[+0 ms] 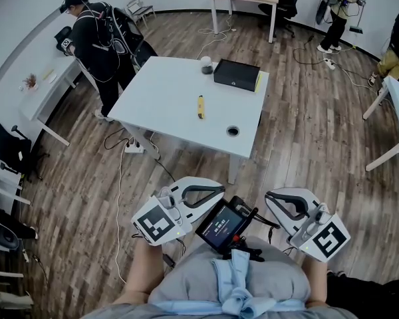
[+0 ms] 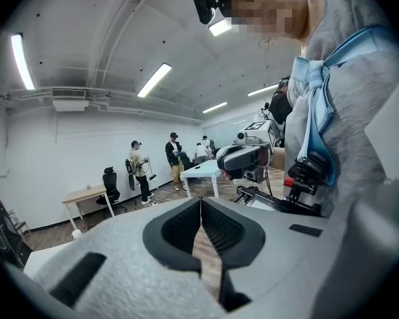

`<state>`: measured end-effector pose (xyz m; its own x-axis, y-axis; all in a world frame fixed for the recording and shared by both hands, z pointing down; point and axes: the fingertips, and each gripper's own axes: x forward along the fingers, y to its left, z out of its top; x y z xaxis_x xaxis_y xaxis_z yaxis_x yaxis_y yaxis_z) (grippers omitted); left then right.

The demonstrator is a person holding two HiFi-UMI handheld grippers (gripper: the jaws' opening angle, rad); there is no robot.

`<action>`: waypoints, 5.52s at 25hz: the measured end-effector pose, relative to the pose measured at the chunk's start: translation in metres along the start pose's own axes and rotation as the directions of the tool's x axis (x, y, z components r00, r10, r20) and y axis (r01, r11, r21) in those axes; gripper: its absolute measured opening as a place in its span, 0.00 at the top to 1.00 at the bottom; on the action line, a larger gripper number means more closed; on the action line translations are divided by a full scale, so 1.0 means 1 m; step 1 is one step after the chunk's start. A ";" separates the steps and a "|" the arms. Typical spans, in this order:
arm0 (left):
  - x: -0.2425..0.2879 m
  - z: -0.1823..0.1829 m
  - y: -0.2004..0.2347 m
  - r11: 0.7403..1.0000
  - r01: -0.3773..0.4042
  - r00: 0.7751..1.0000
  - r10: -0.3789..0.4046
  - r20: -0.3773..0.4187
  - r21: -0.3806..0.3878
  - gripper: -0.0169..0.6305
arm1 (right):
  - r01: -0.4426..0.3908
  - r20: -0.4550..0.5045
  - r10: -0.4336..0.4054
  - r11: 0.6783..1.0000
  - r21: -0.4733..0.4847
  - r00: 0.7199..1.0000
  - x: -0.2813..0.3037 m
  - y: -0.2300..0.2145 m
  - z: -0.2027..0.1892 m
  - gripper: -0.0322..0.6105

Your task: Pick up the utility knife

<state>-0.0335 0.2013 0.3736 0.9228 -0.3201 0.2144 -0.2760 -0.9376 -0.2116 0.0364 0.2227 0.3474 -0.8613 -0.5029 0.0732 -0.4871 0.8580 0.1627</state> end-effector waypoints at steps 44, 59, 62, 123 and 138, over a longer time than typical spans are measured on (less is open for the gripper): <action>0.007 -0.064 0.239 0.998 -0.009 1.000 0.010 0.021 -0.059 0.95 | -0.027 -0.081 0.024 0.999 -0.034 0.996 0.186 -0.158 -0.018 0.90; 0.028 -0.098 0.319 0.993 -0.042 0.998 0.048 0.049 -0.112 0.95 | 0.077 -0.156 -0.072 0.997 0.027 0.985 0.215 -0.212 -0.050 0.90; 0.035 -0.113 0.333 0.986 -0.087 0.996 0.091 0.020 -0.144 0.95 | 0.058 -0.138 -0.053 0.998 0.032 0.989 0.213 -0.225 -0.050 0.90; 0.120 -0.456 0.435 0.441 -0.808 0.539 0.285 -0.792 -0.391 0.75 | 0.004 -0.237 0.025 0.993 0.121 0.971 0.161 -0.321 -0.111 0.90; 0.118 -0.481 0.429 0.516 -0.804 0.466 0.238 -0.852 -0.296 0.75 | 0.021 -0.232 0.005 0.994 0.111 0.973 0.161 -0.327 -0.110 0.90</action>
<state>-0.1723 -0.3045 0.7665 0.1352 -0.4881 0.8622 -0.9638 -0.2666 0.0002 0.0733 -0.1500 0.4143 -0.8070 -0.5087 0.2999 -0.5181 0.8536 0.0536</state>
